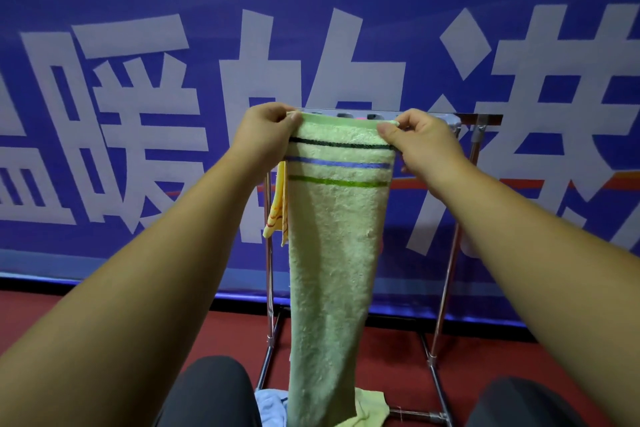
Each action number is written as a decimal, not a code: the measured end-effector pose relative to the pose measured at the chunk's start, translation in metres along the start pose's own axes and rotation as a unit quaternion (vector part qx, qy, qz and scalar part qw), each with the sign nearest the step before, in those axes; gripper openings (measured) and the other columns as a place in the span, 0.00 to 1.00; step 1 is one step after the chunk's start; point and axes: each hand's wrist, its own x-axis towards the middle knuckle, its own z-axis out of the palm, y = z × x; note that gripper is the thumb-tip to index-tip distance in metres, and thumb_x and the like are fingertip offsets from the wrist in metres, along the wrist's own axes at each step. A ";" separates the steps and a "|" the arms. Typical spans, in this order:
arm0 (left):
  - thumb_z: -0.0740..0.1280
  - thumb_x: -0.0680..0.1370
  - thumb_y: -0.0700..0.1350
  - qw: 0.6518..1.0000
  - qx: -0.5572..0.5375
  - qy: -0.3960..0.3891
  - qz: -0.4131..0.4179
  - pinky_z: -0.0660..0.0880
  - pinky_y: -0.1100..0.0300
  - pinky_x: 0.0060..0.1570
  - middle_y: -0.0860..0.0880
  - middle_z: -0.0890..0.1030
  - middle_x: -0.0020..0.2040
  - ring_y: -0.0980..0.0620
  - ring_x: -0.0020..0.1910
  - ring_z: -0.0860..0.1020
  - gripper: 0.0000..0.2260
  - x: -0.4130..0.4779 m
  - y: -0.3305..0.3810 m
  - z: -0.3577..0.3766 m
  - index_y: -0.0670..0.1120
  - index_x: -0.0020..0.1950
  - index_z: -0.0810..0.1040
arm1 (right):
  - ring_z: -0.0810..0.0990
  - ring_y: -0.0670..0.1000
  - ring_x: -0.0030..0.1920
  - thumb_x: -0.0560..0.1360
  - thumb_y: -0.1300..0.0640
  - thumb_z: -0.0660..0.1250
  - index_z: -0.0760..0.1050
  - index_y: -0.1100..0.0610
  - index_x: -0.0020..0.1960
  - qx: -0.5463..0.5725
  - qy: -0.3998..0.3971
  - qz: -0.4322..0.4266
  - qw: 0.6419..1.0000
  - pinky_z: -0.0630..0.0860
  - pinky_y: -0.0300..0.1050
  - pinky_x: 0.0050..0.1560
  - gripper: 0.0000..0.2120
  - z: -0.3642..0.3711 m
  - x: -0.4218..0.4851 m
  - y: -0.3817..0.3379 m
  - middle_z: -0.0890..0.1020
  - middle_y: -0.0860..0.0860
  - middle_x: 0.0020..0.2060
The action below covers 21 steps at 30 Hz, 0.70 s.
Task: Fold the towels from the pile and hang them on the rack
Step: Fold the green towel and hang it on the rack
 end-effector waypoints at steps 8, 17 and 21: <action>0.65 0.86 0.51 0.997 0.047 -0.028 -0.052 0.84 0.55 0.40 0.46 0.85 0.54 0.46 0.52 0.84 0.13 0.003 -0.008 -0.003 0.47 0.66 0.83 | 0.88 0.53 0.45 0.81 0.50 0.74 0.76 0.54 0.47 0.166 -0.062 0.078 0.981 0.88 0.58 0.50 0.10 0.010 0.005 0.001 0.86 0.54 0.45; 0.72 0.81 0.43 0.984 0.000 0.019 -0.178 0.87 0.46 0.36 0.39 0.86 0.49 0.40 0.39 0.88 0.06 -0.001 -0.015 0.025 0.40 0.52 0.82 | 0.90 0.58 0.42 0.78 0.51 0.78 0.76 0.54 0.47 0.150 0.018 0.143 0.978 0.87 0.60 0.39 0.12 0.034 -0.003 0.018 0.89 0.57 0.47; 0.69 0.80 0.36 0.981 -0.031 0.006 -0.192 0.86 0.45 0.34 0.36 0.86 0.46 0.38 0.35 0.87 0.04 -0.013 -0.020 0.045 0.37 0.52 0.83 | 0.89 0.61 0.39 0.73 0.47 0.78 0.77 0.51 0.41 0.074 0.054 0.111 0.990 0.86 0.64 0.36 0.12 0.050 -0.010 0.025 0.88 0.55 0.41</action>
